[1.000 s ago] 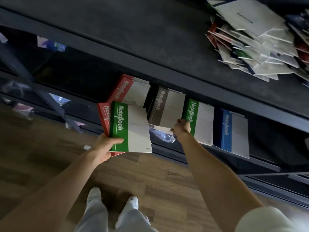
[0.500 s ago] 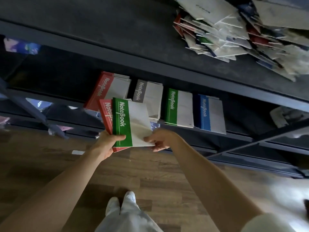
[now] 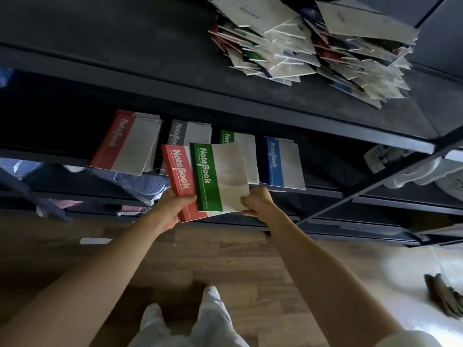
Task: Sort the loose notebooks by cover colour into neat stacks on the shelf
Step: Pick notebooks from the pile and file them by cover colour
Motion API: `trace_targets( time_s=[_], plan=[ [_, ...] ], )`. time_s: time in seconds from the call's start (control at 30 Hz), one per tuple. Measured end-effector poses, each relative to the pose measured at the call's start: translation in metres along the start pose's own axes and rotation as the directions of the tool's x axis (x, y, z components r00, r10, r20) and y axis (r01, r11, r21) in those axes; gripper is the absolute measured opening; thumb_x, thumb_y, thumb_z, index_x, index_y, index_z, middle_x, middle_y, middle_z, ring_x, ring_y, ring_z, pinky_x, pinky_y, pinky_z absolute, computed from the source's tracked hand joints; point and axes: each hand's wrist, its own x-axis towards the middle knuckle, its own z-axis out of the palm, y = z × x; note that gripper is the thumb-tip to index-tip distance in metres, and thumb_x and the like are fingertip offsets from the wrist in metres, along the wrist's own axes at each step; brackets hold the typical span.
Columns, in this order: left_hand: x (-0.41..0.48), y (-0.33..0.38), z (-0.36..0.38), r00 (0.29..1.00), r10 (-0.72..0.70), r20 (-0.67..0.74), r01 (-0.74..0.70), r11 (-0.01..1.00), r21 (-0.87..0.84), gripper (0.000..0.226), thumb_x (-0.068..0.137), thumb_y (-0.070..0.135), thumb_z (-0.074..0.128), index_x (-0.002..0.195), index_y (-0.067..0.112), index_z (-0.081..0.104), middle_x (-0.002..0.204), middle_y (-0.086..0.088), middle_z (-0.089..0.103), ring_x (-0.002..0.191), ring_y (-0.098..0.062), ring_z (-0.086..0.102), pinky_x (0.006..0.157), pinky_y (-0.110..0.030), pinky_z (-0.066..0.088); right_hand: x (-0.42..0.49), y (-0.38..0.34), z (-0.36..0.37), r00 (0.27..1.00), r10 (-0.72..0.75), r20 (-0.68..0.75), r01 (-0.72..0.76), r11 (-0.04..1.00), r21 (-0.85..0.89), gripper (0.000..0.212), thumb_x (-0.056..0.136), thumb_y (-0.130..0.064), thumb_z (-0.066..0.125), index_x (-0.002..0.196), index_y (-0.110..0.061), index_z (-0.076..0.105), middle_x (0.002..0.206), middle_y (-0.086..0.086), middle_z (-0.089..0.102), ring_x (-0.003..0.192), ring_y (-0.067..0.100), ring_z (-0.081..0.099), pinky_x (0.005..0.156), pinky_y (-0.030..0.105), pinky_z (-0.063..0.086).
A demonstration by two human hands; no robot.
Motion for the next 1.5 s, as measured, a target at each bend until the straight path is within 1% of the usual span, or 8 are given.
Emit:
trace_targets(
  time_s=[0.1, 0.23, 0.47, 0.67, 0.8, 0.97, 1.27, 1.5],
  plan=[
    [0.011, -0.002, 0.012, 0.999, -0.01, -0.038, 0.011, 0.999, 0.039, 0.046, 0.084, -0.013, 0.056, 0.126, 0.006, 0.047, 0.117, -0.015, 0.059, 0.113, -0.031, 0.054, 0.084, -0.038, 0.043, 0.016, 0.0, -0.021, 0.999, -0.009, -0.044, 0.008, 1.0, -0.025, 0.04, 0.087, 0.004, 0.054, 0.124, -0.009, 0.055, 0.118, 0.011, 0.057, 0.086, 0.022, 0.059, 0.049, 0.023, 0.056],
    [0.022, -0.01, 0.03, 0.994, -0.039, -0.101, 0.042, 0.999, 0.028, 0.049, 0.086, -0.013, 0.054, 0.129, 0.008, 0.045, 0.124, -0.013, 0.057, 0.118, -0.032, 0.052, 0.085, -0.038, 0.043, 0.046, -0.003, -0.046, 0.995, 0.016, -0.095, -0.011, 0.999, 0.052, 0.028, 0.09, 0.005, 0.049, 0.117, -0.002, 0.053, 0.111, 0.012, 0.053, 0.08, 0.024, 0.055, 0.073, 0.035, 0.058],
    [0.034, -0.028, 0.035, 0.978, -0.059, -0.201, 0.057, 0.998, -0.017, 0.051, 0.084, -0.012, 0.057, 0.13, 0.005, 0.045, 0.129, -0.017, 0.055, 0.121, -0.035, 0.051, 0.093, -0.042, 0.042, 0.084, -0.02, -0.056, 0.996, 0.008, -0.087, 0.0, 0.995, 0.097, 0.012, 0.091, 0.007, 0.049, 0.097, -0.002, 0.054, 0.114, 0.016, 0.056, 0.089, 0.029, 0.06, 0.078, 0.04, 0.058],
    [0.036, -0.031, 0.032, 0.958, -0.002, -0.288, -0.01, 0.999, -0.04, 0.051, 0.084, -0.011, 0.058, 0.131, 0.005, 0.045, 0.129, -0.015, 0.055, 0.122, -0.035, 0.05, 0.096, -0.044, 0.04, 0.103, -0.026, -0.046, 0.994, -0.057, -0.098, 0.046, 0.993, -0.109, 0.03, 0.091, 0.002, 0.054, 0.12, 0.006, 0.05, 0.118, 0.016, 0.061, 0.101, 0.03, 0.064, 0.051, 0.018, 0.049],
    [0.031, -0.034, 0.032, 0.953, 0.022, -0.302, -0.025, 1.0, -0.007, 0.046, 0.087, -0.005, 0.058, 0.129, 0.008, 0.045, 0.124, -0.013, 0.057, 0.12, -0.033, 0.049, 0.097, -0.045, 0.04, 0.112, -0.023, -0.04, 0.991, -0.07, -0.118, 0.046, 0.979, -0.198, 0.035, 0.093, -0.002, 0.051, 0.126, 0.008, 0.045, 0.123, 0.019, 0.058, 0.111, 0.032, 0.058, 0.081, 0.03, 0.049],
    [0.023, -0.03, 0.026, 0.959, 0.014, -0.282, -0.007, 1.0, 0.025, 0.034, 0.09, 0.005, 0.057, 0.118, 0.018, 0.044, 0.104, -0.004, 0.058, 0.104, -0.025, 0.052, 0.073, -0.032, 0.045, 0.104, -0.019, -0.037, 0.983, -0.109, -0.149, 0.065, 0.959, -0.276, 0.047, 0.091, 0.001, 0.042, 0.138, 0.0, 0.036, 0.134, 0.021, 0.048, 0.12, 0.036, 0.049, 0.093, 0.038, 0.045],
    [0.011, 0.009, -0.009, 0.96, 0.107, -0.257, -0.089, 0.993, 0.083, 0.036, 0.092, 0.007, 0.056, 0.119, 0.024, 0.04, 0.098, -0.002, 0.056, 0.091, -0.02, 0.053, 0.062, -0.03, 0.042, 0.056, -0.041, 0.008, 0.936, -0.325, 0.138, 0.328, 0.656, -0.68, 0.059, 0.097, -0.026, 0.043, 0.149, -0.023, 0.015, 0.145, 0.012, 0.029, 0.129, 0.033, 0.034, 0.105, 0.046, 0.036],
    [0.014, 0.041, -0.084, 0.962, 0.145, -0.232, -0.137, 0.989, 0.051, 0.06, 0.08, -0.015, 0.058, 0.123, 0.023, 0.038, 0.101, -0.004, 0.058, 0.095, -0.023, 0.056, 0.069, -0.033, 0.047, 0.02, -0.066, 0.085, 0.88, -0.4, 0.258, 0.428, 0.43, -0.795, 0.051, 0.099, -0.039, 0.035, 0.144, -0.02, 0.023, 0.142, 0.014, 0.031, 0.129, 0.035, 0.033, 0.103, 0.048, 0.031]
  ],
)
